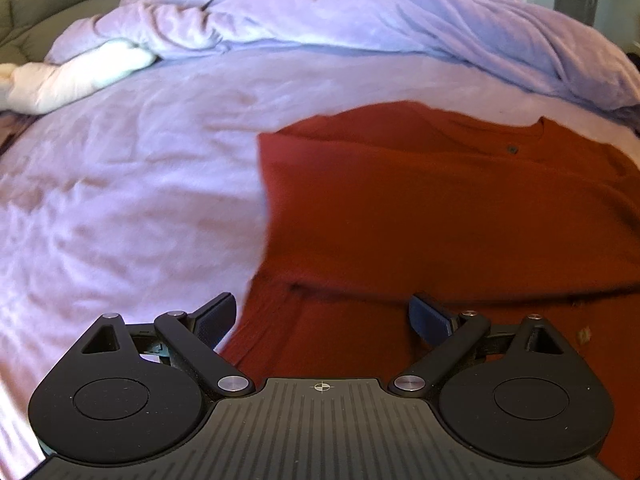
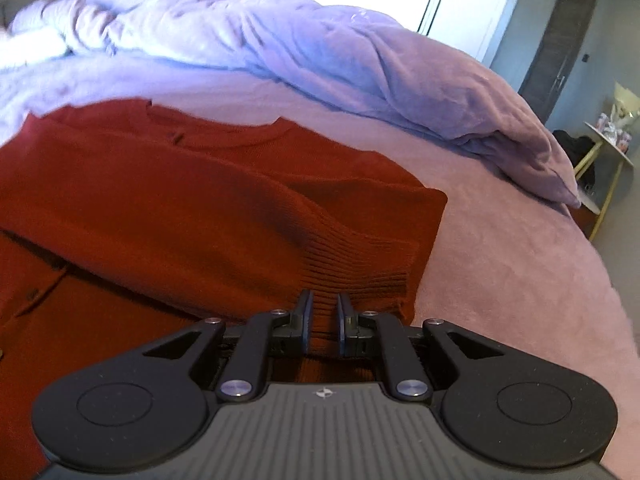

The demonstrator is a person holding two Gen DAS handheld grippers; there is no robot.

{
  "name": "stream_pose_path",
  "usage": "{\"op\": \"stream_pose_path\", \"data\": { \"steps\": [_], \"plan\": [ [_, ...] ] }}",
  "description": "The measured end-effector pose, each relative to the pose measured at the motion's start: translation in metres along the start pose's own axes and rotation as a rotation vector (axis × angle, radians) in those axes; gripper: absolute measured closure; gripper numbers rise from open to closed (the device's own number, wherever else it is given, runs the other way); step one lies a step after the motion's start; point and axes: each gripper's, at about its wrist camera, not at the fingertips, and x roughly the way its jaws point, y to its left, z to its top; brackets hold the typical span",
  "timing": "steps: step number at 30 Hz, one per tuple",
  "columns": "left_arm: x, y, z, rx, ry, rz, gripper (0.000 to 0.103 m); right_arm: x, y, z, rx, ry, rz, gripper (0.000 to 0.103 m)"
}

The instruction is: Fold small clothes

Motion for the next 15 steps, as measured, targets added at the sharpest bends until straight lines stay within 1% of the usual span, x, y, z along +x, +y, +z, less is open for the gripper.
{"op": "stream_pose_path", "data": {
  "steps": [3,4,5,6,8,10,12,15],
  "plan": [
    [-0.026,0.016,-0.016,-0.005,-0.025,-0.029,0.006,-0.015,-0.003,0.002,0.004,0.049,-0.001,0.089],
    [-0.037,0.023,-0.024,-0.003,-0.038,-0.034,0.006,-0.022,-0.005,-0.001,0.017,0.079,-0.008,0.083],
    [-0.048,0.028,-0.032,-0.002,-0.052,-0.036,0.006,-0.033,-0.009,-0.008,0.043,0.100,-0.014,0.077],
    [-0.061,0.035,-0.042,-0.004,-0.067,-0.037,0.006,-0.045,-0.012,-0.018,0.071,0.100,-0.004,0.075],
    [-0.083,0.050,-0.063,-0.025,-0.071,-0.034,0.006,-0.081,-0.020,-0.048,0.140,0.091,0.059,0.069],
    [-0.102,0.063,-0.085,-0.052,-0.046,-0.066,0.006,-0.108,-0.024,-0.077,0.181,0.108,0.095,0.067],
    [-0.116,0.070,-0.107,-0.061,-0.007,-0.110,0.006,-0.139,-0.026,-0.111,0.206,0.126,0.092,0.066],
    [-0.121,0.072,-0.134,-0.049,0.059,-0.146,0.006,-0.174,-0.030,-0.146,0.266,0.125,0.109,0.065]
  ]
}}
